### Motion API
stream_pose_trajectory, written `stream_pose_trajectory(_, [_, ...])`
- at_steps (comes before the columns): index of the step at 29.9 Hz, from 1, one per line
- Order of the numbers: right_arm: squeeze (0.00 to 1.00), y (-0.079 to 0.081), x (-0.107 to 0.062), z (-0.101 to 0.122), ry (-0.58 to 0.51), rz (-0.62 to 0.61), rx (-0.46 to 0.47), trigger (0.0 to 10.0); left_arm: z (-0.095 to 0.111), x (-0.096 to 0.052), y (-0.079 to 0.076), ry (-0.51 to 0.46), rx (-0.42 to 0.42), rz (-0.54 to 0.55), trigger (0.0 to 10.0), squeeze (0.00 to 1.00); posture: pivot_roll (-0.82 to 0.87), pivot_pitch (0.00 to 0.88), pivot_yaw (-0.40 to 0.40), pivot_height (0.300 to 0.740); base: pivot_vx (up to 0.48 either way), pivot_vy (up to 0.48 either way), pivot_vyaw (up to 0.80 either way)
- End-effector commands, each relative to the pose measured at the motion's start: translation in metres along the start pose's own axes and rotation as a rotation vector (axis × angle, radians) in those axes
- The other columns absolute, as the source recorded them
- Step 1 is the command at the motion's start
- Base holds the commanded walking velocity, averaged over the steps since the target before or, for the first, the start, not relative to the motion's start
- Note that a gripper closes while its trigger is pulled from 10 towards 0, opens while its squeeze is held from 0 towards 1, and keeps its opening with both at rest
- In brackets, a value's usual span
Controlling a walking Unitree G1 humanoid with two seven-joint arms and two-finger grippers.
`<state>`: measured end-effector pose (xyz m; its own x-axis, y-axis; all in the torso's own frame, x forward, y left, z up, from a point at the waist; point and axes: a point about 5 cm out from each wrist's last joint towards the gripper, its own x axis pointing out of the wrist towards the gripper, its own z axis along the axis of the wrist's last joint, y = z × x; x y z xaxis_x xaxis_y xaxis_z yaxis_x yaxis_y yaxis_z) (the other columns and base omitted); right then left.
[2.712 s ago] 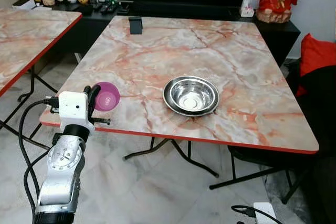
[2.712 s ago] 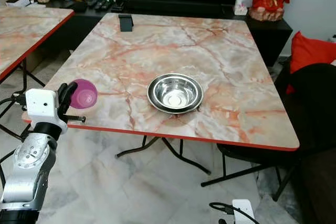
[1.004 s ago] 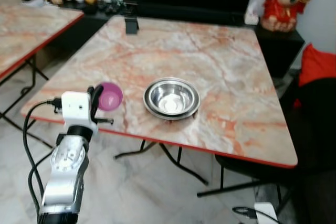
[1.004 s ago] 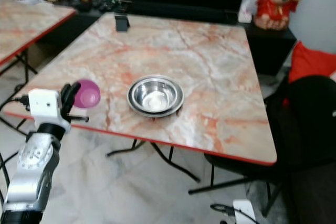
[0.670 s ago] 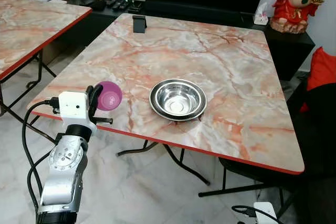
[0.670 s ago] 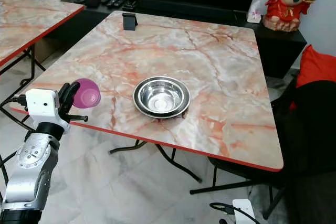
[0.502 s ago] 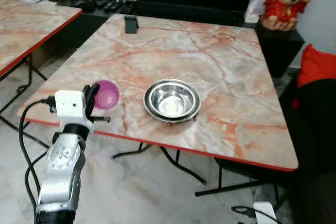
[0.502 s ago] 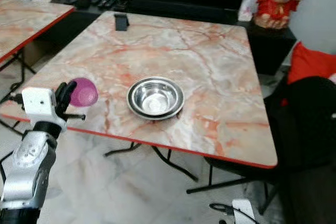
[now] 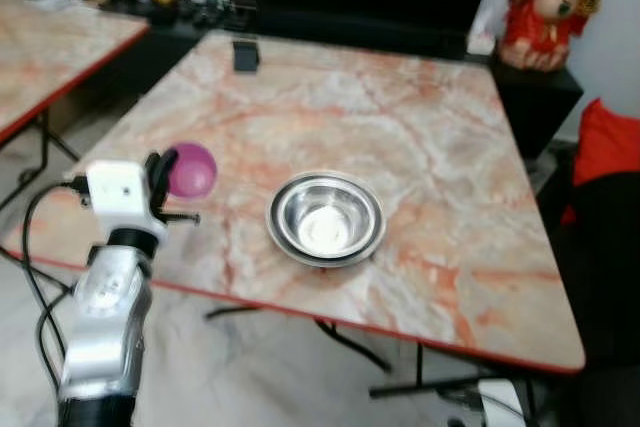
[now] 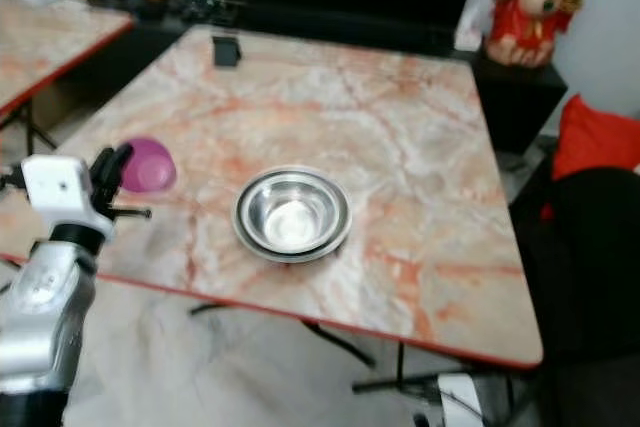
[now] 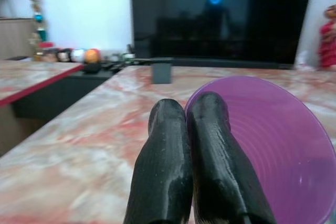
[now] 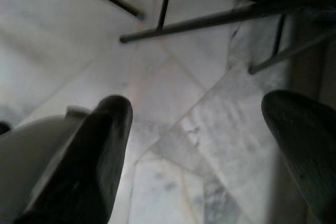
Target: Setting the table
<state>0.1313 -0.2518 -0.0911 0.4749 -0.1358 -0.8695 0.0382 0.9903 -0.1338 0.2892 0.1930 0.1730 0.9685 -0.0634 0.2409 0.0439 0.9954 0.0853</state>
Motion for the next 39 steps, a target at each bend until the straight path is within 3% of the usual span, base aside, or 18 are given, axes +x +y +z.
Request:
stream_pose_trajectory(1, [0.0,0.006,0.002,0.007,-0.02,0.016,-0.014,10.0,0.007,0.001,0.01,-0.011,0.022,0.007,10.0,0.0,0.1,0.0,-0.082,0.74,0.285,0.0,0.0])
stream_pose_trajectory(11, [0.0,0.006,0.002,0.007,-0.018,0.018,-0.015,10.0,0.011,0.01,0.009,0.003,-0.066,-0.042,10.0,0.0,0.1,0.0,-0.081,0.74,0.262,0.0,0.0])
stream_pose_trajectory(13, [0.0,0.007,0.002,0.007,-0.016,0.021,-0.017,10.0,0.009,0.013,0.003,0.036,-0.154,-0.092,10.0,0.0,0.1,0.0,-0.081,0.74,0.0,0.0,0.0])
stream_pose_trajectory(21, [0.0,0.007,0.002,0.008,-0.013,0.026,-0.019,10.0,0.006,0.027,-0.005,0.105,-0.264,-0.152,10.0,0.0,0.1,0.0,-0.084,0.74,0.0,0.0,0.0])
stream_pose_trajectory(28, [0.0,0.008,0.002,0.008,-0.011,0.03,-0.021,10.0,-0.003,0.04,-0.012,0.223,-0.217,-0.187,10.0,0.0,0.1,0.0,-0.085,0.74,0.0,0.0,0.0])
stream_pose_trajectory(32, [0.0,0.008,0.002,0.008,-0.009,0.033,-0.023,10.0,-0.007,0.053,-0.007,0.348,-0.132,-0.098,10.0,0.0,0.1,0.0,-0.085,0.74,0.0,0.0,0.0])
stream_pose_trajectory(39, [0.0,0.009,0.003,0.008,-0.006,0.036,-0.025,10.0,0.004,0.065,-0.015,0.39,-0.131,-0.085,10.0,0.0,0.09,0.0,-0.082,0.74,0.0,0.0,0.0])
